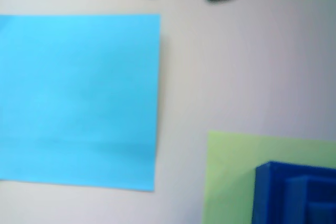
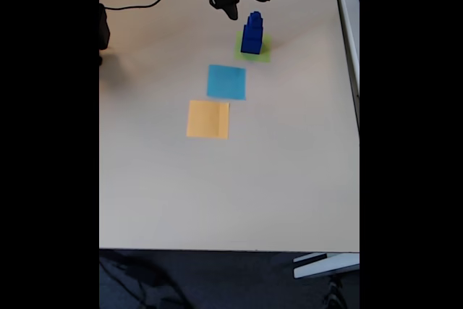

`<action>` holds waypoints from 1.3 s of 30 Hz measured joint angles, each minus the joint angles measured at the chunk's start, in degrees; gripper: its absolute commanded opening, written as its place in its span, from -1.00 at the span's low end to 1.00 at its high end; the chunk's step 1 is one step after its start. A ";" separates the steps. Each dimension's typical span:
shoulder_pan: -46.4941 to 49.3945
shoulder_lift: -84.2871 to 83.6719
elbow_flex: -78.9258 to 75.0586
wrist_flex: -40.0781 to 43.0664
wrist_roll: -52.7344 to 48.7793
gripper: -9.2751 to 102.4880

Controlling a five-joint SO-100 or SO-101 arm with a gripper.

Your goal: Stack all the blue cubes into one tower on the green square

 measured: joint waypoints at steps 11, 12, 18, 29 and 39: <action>-0.09 0.00 2.20 0.00 0.18 -0.84; -0.09 0.00 2.20 0.00 0.18 -0.84; 0.88 0.00 2.20 -0.35 -0.09 -0.84; 1.05 -0.09 2.11 -3.16 -0.18 -0.84; 0.97 -4.57 -0.26 -5.54 -0.18 -0.84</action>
